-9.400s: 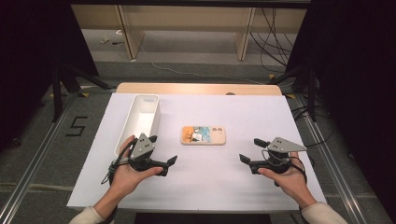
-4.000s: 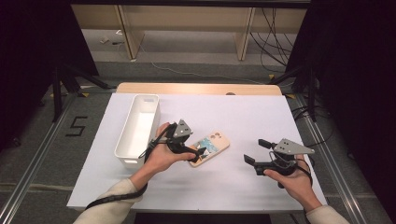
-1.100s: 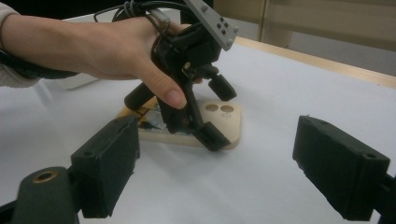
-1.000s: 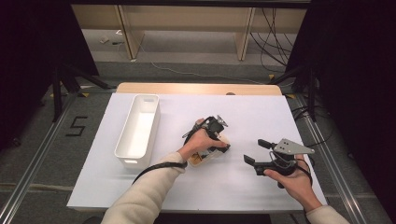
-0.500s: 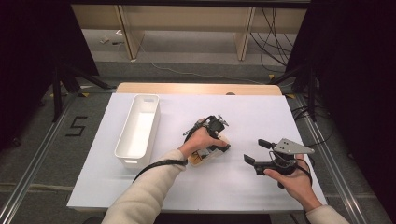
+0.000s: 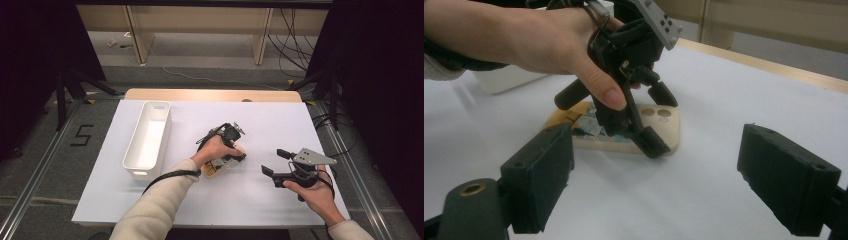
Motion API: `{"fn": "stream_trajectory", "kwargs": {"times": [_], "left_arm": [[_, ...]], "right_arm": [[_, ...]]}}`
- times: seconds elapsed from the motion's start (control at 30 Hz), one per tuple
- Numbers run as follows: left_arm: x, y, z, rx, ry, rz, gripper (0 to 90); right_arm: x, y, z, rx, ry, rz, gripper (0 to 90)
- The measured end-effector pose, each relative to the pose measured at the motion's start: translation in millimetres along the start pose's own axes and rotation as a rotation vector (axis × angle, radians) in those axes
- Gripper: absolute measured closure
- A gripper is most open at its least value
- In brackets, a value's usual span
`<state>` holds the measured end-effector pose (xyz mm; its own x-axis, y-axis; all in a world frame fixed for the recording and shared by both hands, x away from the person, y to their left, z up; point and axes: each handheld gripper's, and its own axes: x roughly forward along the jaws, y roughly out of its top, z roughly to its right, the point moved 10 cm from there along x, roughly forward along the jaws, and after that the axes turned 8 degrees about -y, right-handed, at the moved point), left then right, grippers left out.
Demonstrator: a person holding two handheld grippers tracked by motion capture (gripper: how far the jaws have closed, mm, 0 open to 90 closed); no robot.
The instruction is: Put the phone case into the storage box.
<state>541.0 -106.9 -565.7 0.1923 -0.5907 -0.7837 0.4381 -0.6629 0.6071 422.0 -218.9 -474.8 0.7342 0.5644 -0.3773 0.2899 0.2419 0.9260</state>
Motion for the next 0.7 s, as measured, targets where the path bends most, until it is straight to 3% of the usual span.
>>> {"fn": "stream_trajectory", "kwargs": {"times": [0.7], "left_arm": [[-1.5,0.5,1.1,-0.016,0.019,-0.016,11.8]], "right_arm": [[-0.7,-0.2,1.5,0.002,-0.004,-0.001,15.8]]}}
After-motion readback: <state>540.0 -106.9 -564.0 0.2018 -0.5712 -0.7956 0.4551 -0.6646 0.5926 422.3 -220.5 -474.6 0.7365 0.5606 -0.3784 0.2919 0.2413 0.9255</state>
